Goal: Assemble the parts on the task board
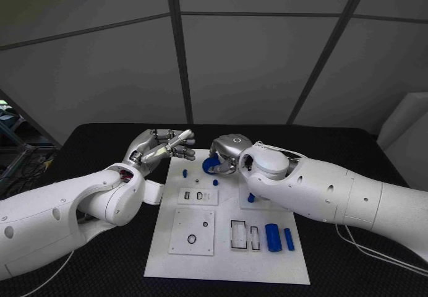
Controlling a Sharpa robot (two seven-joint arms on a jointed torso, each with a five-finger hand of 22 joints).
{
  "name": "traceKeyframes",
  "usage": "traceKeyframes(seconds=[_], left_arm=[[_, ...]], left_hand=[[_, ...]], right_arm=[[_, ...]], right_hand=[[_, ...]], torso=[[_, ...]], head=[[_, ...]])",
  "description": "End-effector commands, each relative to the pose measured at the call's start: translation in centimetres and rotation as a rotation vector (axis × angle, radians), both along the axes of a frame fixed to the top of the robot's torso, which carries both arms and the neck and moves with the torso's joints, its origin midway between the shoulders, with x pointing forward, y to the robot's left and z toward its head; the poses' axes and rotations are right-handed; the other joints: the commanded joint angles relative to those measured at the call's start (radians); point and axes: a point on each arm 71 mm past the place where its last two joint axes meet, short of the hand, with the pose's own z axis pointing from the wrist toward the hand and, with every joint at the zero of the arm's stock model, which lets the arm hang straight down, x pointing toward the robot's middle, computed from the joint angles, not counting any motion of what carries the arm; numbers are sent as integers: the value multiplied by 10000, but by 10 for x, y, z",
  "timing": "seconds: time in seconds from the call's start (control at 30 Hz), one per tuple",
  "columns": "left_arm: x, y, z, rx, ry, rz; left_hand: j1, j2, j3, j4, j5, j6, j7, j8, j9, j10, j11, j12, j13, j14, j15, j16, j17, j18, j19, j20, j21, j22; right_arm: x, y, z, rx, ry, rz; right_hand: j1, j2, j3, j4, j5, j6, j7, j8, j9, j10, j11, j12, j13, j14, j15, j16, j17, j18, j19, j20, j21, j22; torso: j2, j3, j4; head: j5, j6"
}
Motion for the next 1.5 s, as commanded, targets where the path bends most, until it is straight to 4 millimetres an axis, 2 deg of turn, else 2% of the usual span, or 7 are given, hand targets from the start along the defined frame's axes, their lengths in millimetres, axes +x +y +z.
traceKeyframes(seconds=[0.03, 0.17, 0.3, 0.87, 1.17, 1.3, 1.5], left_arm=[[0, -1, 1, 14, -86, -113], [0, 0, 1, 20, -81, -102], [0, 0, 1, 24, -77, -95], [0, 2, 1, 45, -74, -46], [1, 5, 0, 74, -76, 26], [1, 6, 0, 80, -79, 42], [1, 7, 0, 86, -89, 66]], left_hand=[[-49, 54, -36, -61, 38, -53, 43, -75, 1, -51, 32, -32, -9, -70, 5, -99, 39, 24, 29, 53, 16, 6], [-49, 54, -36, -61, 38, -53, 43, -75, 1, -51, 32, -32, -9, -70, 5, -99, 39, 24, 29, 53, 16, 6], [-49, 54, -36, -61, 38, -53, 43, -75, 1, -51, 32, -32, -9, -70, 5, -99, 39, 24, 29, 53, 16, 6], [-48, 58, -36, -63, 38, -55, 45, -79, 1, -55, 34, -37, -9, -70, 6, -107, 46, 24, 27, 54, 16, 6], [-48, 58, -36, -63, 38, -55, 45, -79, 1, -55, 34, -37, -9, -70, 6, -107, 46, 24, 27, 54, 16, 6], [-48, 58, -36, -63, 38, -55, 45, -79, 1, -55, 34, -37, -9, -70, 6, -107, 46, 24, 27, 54, 16, 6], [-47, 61, -37, -68, 38, -59, 47, -86, 0, -61, 36, -44, -10, -70, 8, -122, 57, 24, 25, 56, 15, 5]], right_arm=[[1, -2, -2, -166, 335, -125], [1, -3, -3, -142, 576, -128], [1, -5, -5, -160, 779, -154], [-1, -28, 5, 1292, -271, -277], [-16, -66, 17, 2748, -611, 43], [-22, -95, 19, 3616, -92, 110], [-24, -147, 17, 4447, 1029, -242]], right_hand=[[-542, -94, -17, 457, -35, 63, -19, 59, 44, 924, 63, -20, 2465, 1041, 64, 46, 2634, -33, -9, 73, -34, 1053], [-929, -218, -2, 748, -109, 198, -38, 95, 77, 934, 49, -7, 2480, 1041, 50, 46, 2634, -28, -24, 61, -46, 1035], [-1246, -80, -198, 731, 530, 289, -61, 100, 91, 954, 28, 21, 2508, 1041, 28, 46, 2634, -32, -12, 40, -41, 1054], [-934, 117, -271, 492, 1020, 312, -56, 52, 83, 985, 28, 64, 2553, 1041, 15, 46, 2634, -42, 21, 24, -24, 1104], [-775, 117, -307, 409, 1151, 287, -27, 22, 69, 969, 51, 40, 2530, 1041, 26, 46, 2634, -31, -15, 31, -49, 1057], [-181, 157, -217, 28, 1241, 400, -44, 46, 81, 944, 39, 4, 2495, 1041, 16, 46, 2634, -14, -68, 27, -89, 985], [600, 69, -129, -602, 1096, 446, -44, 30, 71, 928, 32, -21, 2473, 1041, -15, 46, 2634, -1, -109, 2, -123, 930]], torso=[[0, -1, 9], [2, 2, 5], [-4, -3, -1], [-15, 11, -10], [-62, 49, -92], [-102, 82, -138], [-110, 77, -151]], head=[[-18, 5], [5, 6], [-6, -2], [-4, 38], [15, 70], [45, 71], [-14, 139]])
